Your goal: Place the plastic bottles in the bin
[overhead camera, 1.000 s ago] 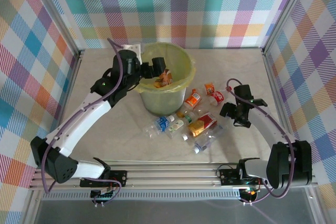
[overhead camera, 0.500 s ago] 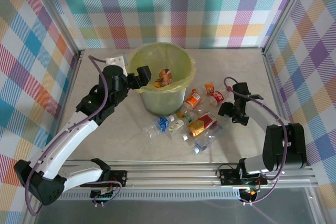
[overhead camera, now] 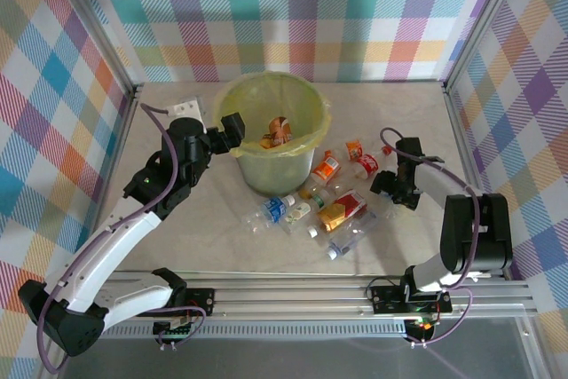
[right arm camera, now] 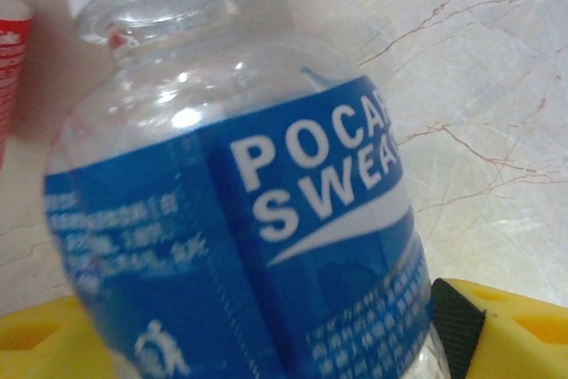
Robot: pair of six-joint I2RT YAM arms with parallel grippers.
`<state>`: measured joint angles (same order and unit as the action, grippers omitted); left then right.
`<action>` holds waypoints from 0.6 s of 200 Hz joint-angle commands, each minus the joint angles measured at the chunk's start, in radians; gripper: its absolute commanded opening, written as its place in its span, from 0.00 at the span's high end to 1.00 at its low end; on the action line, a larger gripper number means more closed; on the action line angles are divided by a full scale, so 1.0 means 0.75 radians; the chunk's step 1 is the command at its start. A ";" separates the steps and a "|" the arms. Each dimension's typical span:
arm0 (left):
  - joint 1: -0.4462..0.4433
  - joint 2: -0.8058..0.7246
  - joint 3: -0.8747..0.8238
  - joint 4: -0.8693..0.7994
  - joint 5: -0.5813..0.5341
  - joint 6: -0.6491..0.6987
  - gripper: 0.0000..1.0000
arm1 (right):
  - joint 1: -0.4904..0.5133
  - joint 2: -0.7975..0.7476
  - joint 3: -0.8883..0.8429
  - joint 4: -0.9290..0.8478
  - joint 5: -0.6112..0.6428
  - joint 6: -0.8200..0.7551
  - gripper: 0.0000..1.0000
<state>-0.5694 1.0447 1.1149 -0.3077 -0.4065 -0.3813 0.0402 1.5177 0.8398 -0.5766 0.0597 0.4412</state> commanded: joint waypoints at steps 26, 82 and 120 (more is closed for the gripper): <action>-0.012 -0.017 -0.014 0.026 -0.039 -0.014 0.00 | -0.023 0.053 0.022 0.023 -0.027 -0.018 0.24; -0.011 0.011 -0.005 0.026 -0.027 -0.013 0.00 | -0.030 0.003 0.046 -0.008 -0.002 -0.056 0.41; -0.012 0.019 -0.002 0.028 -0.007 -0.015 0.00 | -0.030 -0.152 0.104 -0.100 0.008 -0.108 0.49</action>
<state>-0.5694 1.0573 1.1149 -0.3080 -0.4126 -0.3813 0.0254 1.5005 0.8650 -0.5968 0.0605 0.4011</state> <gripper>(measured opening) 0.998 0.604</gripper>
